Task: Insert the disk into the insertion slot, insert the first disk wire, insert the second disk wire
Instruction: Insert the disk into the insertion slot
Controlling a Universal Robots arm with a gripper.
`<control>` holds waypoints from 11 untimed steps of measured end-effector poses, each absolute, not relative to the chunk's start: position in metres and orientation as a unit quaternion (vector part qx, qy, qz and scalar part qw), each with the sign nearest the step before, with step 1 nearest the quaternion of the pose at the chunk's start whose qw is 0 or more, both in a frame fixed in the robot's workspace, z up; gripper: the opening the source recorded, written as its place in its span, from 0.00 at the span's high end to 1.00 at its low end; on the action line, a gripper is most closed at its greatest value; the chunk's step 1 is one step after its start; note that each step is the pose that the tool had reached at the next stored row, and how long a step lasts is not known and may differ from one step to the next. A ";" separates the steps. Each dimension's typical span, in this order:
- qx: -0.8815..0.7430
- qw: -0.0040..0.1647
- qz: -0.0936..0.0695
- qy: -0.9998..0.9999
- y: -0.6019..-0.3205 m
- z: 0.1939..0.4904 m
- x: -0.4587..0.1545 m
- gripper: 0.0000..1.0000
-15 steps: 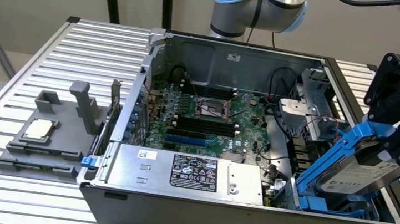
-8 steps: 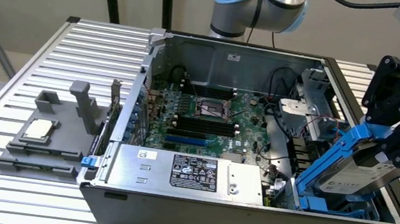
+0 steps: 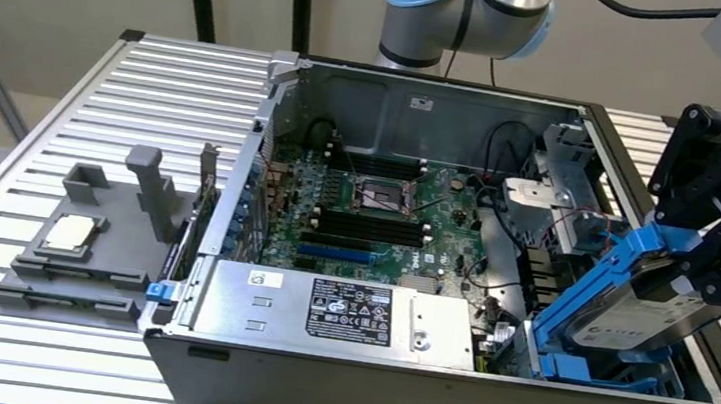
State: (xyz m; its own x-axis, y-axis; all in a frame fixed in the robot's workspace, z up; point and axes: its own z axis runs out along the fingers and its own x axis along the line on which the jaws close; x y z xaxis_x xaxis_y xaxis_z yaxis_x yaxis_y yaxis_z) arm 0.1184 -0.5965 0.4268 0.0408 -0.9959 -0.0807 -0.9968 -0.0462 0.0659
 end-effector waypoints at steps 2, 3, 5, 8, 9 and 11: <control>-0.721 0.004 0.052 0.691 -0.596 0.425 0.118 0.68; -0.721 0.005 0.052 0.691 -0.596 0.425 0.118 0.68; -0.721 0.005 0.053 0.690 -0.596 0.423 0.118 0.68; -0.721 0.005 0.053 0.690 -0.596 0.420 0.118 0.68; -0.721 0.005 0.053 0.690 -0.597 0.419 0.118 0.68; -0.721 0.006 0.054 0.690 -0.596 0.418 0.118 0.68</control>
State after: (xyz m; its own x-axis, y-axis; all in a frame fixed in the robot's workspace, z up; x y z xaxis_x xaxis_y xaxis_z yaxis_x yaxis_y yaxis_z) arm 0.1184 -0.5965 0.4179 0.0409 -0.9955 -0.0860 -0.9968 -0.0466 0.0656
